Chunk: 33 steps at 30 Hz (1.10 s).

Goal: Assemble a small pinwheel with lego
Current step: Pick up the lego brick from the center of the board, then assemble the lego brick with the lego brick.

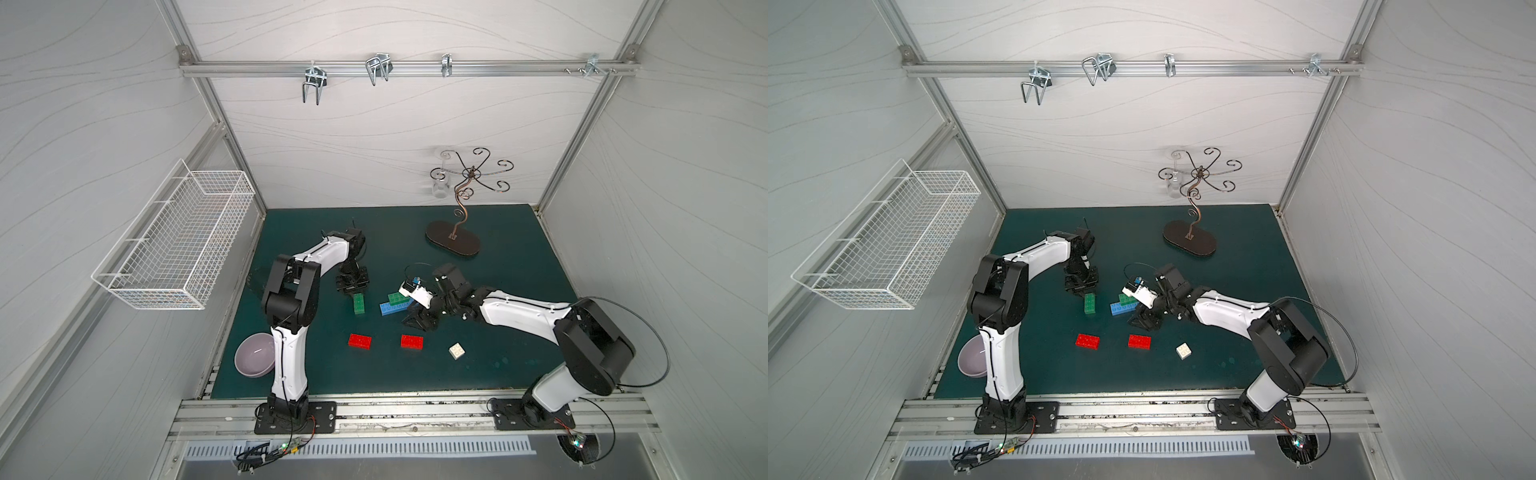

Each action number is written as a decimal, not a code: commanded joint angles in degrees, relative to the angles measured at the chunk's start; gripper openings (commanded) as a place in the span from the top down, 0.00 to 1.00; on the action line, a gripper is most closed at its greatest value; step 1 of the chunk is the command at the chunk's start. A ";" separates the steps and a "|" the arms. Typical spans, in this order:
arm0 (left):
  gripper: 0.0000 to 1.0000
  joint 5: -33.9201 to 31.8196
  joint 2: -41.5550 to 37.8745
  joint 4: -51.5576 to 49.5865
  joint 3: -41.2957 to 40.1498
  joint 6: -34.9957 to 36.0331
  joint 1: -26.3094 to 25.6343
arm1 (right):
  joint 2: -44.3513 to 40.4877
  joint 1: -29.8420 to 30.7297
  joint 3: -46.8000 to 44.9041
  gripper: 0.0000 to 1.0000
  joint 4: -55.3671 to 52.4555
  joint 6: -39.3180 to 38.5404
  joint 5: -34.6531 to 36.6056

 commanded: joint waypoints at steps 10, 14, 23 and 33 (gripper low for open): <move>0.89 0.46 -5.43 -3.58 0.62 -4.02 -0.87 | -0.43 -1.21 0.03 0.42 2.93 3.31 -4.61; 0.92 4.99 -9.12 -0.20 -0.62 -8.70 -1.32 | -3.28 -1.28 -5.95 0.41 15.92 2.50 -7.47; 1.00 3.14 -12.95 7.40 -2.34 -17.47 -4.90 | -1.86 -2.91 -3.51 0.40 15.32 -7.01 -9.80; 0.99 2.96 -6.53 7.88 0.80 -18.70 -7.19 | 5.56 -1.34 1.78 0.42 14.56 -10.23 -14.44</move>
